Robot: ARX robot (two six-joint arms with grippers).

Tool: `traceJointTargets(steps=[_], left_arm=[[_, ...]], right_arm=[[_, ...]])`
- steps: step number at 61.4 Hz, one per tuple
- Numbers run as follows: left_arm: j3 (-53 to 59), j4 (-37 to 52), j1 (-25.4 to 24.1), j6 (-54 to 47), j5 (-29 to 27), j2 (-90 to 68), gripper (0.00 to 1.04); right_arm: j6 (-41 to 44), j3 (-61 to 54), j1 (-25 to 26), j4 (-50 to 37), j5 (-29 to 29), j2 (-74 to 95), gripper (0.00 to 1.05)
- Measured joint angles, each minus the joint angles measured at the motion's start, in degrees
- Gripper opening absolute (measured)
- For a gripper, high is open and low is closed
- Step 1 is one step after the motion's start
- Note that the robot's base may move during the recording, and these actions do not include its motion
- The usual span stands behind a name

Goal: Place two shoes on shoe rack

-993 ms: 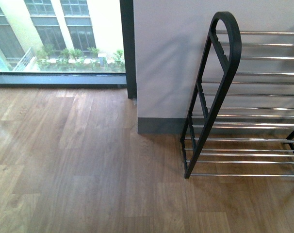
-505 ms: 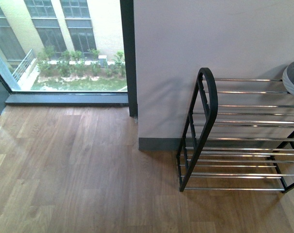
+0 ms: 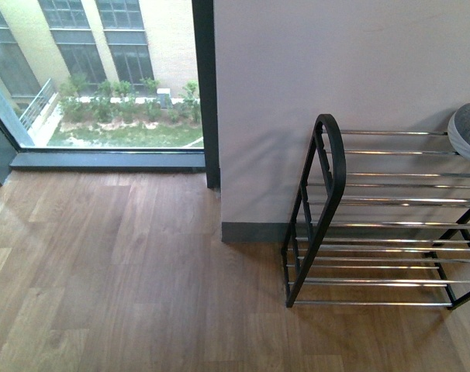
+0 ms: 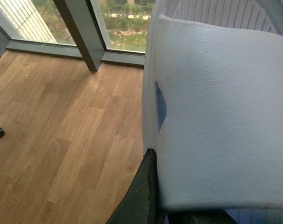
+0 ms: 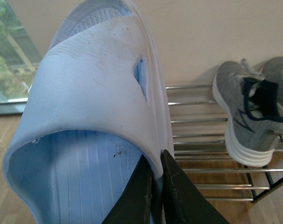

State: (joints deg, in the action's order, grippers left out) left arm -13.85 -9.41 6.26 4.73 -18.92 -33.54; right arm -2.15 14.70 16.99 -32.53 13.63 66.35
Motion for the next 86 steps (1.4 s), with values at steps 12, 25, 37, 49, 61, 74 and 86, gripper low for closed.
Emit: traceJointTargets(steps=[12, 25, 37, 49, 61, 74, 86], left_arm=[[0.0, 0.0, 0.0, 0.0, 0.0, 0.0, 0.02], [0.0, 0.0, 0.0, 0.0, 0.0, 0.0, 0.02], [0.0, 0.0, 0.0, 0.0, 0.0, 0.0, 0.02], [0.0, 0.0, 0.0, 0.0, 0.0, 0.0, 0.02], [0.0, 0.0, 0.0, 0.0, 0.0, 0.0, 0.02], [0.0, 0.0, 0.0, 0.0, 0.0, 0.0, 0.02], [0.0, 0.0, 0.0, 0.0, 0.0, 0.0, 0.02]], right_arm=[[-1.7, 10.3, -2.6, 1.0, -1.7, 14.6, 0.02], [-1.9, 21.3, -3.6, 3.7, -2.3, 29.6, 0.02], [-1.0, 30.3, -3.6, 6.1, -4.8, 40.8, 0.02], [-1.3, 39.0, -3.3, 8.3, -7.9, 51.1, 0.02], [-1.0, 47.1, -2.7, 8.1, -13.6, 60.2, 0.02], [-1.1, 54.0, -1.8, 7.6, -16.9, 66.9, 0.02], [-1.2, 59.8, -0.9, 8.5, -18.9, 71.1, 0.02]])
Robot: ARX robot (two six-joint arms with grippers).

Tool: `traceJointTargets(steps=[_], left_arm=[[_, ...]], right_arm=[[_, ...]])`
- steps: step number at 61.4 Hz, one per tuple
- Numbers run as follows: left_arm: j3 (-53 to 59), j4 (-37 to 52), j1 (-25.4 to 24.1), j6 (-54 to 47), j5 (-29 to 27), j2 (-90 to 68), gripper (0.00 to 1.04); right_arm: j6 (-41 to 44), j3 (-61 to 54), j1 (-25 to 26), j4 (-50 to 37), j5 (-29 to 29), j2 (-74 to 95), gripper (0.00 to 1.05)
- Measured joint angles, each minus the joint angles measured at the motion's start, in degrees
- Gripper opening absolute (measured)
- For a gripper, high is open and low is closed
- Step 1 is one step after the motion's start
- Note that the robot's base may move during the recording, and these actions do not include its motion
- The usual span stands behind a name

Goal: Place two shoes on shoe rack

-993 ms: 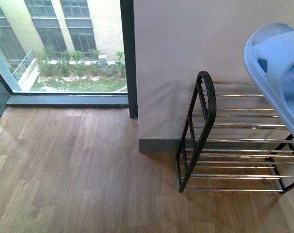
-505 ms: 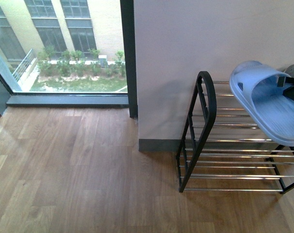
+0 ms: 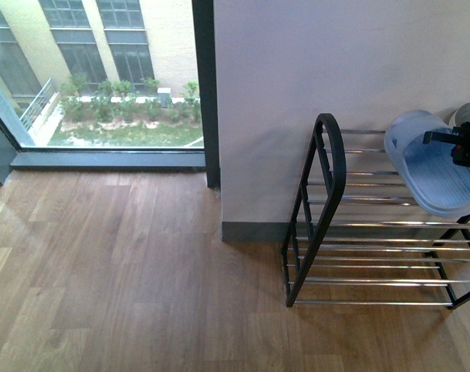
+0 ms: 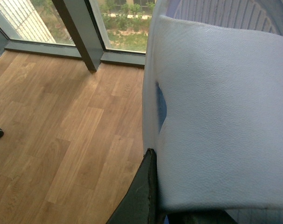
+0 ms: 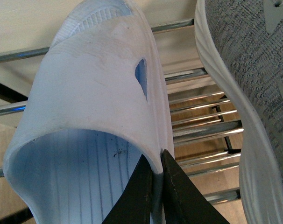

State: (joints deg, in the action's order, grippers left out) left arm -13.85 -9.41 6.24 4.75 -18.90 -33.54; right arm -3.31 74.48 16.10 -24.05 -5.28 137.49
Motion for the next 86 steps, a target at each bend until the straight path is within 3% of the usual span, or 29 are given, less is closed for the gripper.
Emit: traceJointTargets(steps=[27, 43, 63, 66, 86], left_arm=[[0.0, 0.0, 0.0, 0.0, 0.0, 0.0, 0.02], [0.0, 0.0, 0.0, 0.0, 0.0, 0.0, 0.02], [0.0, 0.0, 0.0, 0.0, 0.0, 0.0, 0.02], [0.0, 0.0, 0.0, 0.0, 0.0, 0.0, 0.02], [0.0, 0.0, 0.0, 0.0, 0.0, 0.0, 0.02]], right_arm=[[3.5, 7.1, 1.7, 0.6, -4.3, 5.4, 0.02], [4.7, 6.5, 1.8, -2.8, -5.2, 5.2, 0.38], [4.0, -5.6, 0.5, -7.4, 1.1, -6.0, 0.92], [3.5, -7.8, 0.2, -8.0, 2.2, -8.5, 0.97], [-0.3, -27.8, -1.1, -12.1, 9.4, -30.9, 0.95]])
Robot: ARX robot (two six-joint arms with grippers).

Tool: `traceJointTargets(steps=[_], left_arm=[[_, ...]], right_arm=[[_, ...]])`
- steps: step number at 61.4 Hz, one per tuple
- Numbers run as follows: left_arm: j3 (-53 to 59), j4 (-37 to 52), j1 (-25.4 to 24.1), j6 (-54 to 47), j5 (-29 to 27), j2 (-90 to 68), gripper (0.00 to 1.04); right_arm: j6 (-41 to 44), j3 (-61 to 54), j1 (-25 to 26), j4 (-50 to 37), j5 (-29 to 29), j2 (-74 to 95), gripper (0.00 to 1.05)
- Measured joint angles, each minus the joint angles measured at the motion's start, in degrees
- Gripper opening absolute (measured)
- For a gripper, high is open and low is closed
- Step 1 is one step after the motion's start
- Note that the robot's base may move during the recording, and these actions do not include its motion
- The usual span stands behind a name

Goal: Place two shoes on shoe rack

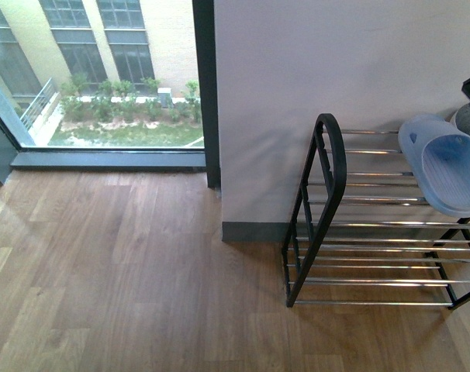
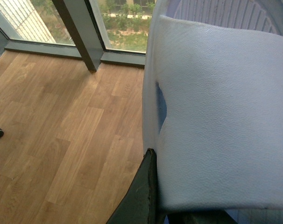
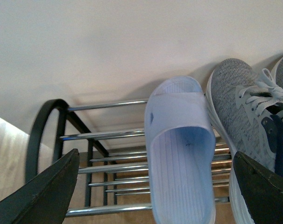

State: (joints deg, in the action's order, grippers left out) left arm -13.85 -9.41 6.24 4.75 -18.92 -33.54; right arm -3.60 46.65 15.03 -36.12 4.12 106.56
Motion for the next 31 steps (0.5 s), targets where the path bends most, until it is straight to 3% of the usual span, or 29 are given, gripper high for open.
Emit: traceJointTargets(steps=[15, 31], left_arm=[[0.0, 0.0, 0.0, 0.0, 0.0, 0.0, 0.02], [0.0, 0.0, 0.0, 0.0, 0.0, 0.0, 0.02]], right_arm=[[-2.0, -14.5, 2.8, 2.7, 6.4, -20.8, 0.95], [-2.4, -28.1, 11.3, 9.7, 11.6, -46.3, 0.95]])
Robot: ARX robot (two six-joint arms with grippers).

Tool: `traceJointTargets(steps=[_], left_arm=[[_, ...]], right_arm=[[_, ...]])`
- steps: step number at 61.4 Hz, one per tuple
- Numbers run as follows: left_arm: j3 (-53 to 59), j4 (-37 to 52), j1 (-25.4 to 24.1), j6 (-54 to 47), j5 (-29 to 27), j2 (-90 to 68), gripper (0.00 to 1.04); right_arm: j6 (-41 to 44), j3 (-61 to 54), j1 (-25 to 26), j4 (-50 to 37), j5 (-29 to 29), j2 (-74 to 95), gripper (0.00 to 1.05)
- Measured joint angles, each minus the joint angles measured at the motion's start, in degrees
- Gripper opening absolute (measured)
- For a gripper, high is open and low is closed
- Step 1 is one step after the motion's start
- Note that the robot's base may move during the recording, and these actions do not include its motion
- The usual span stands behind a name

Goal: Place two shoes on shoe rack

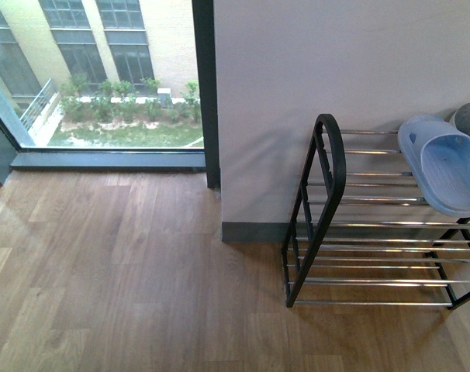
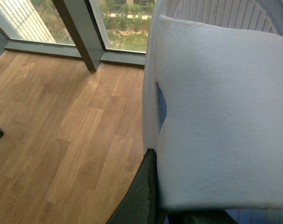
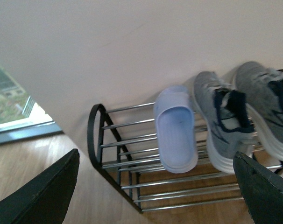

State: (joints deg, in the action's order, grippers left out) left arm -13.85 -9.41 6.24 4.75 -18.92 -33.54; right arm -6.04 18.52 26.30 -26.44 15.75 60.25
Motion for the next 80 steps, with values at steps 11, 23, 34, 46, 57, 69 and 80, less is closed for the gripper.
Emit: traceJointTargets(steps=[11, 23, 34, 46, 57, 69, 80], left_arm=[[0.0, 0.0, 0.0, 0.0, 0.0, 0.0, 0.02], [0.0, 0.0, 0.0, 0.0, 0.0, 0.0, 0.02], [0.0, 0.0, 0.0, 0.0, 0.0, 0.0, 0.02], [0.0, 0.0, 0.0, 0.0, 0.0, 0.0, 0.02], [0.0, 0.0, 0.0, 0.0, 0.0, 0.0, 0.02], [0.0, 0.0, 0.0, 0.0, 0.0, 0.0, 0.02], [0.0, 0.0, 0.0, 0.0, 0.0, 0.0, 0.02]], right_arm=[[-0.6, -4.2, 3.3, 1.4, -1.5, -6.9, 0.95], [2.3, -8.1, 3.8, -11.2, 8.5, -5.4, 0.83], [5.1, -14.1, -4.5, -12.5, 5.0, -15.8, 0.45], [5.6, -17.4, -11.0, -9.8, -1.1, -23.0, 0.09], [5.9, -17.4, -15.5, -3.2, -5.5, -30.1, 0.02], [5.9, -17.5, -18.8, 2.8, -8.6, -36.4, 0.02], [5.9, -17.5, -25.6, 7.3, -14.9, -41.2, 0.02]])
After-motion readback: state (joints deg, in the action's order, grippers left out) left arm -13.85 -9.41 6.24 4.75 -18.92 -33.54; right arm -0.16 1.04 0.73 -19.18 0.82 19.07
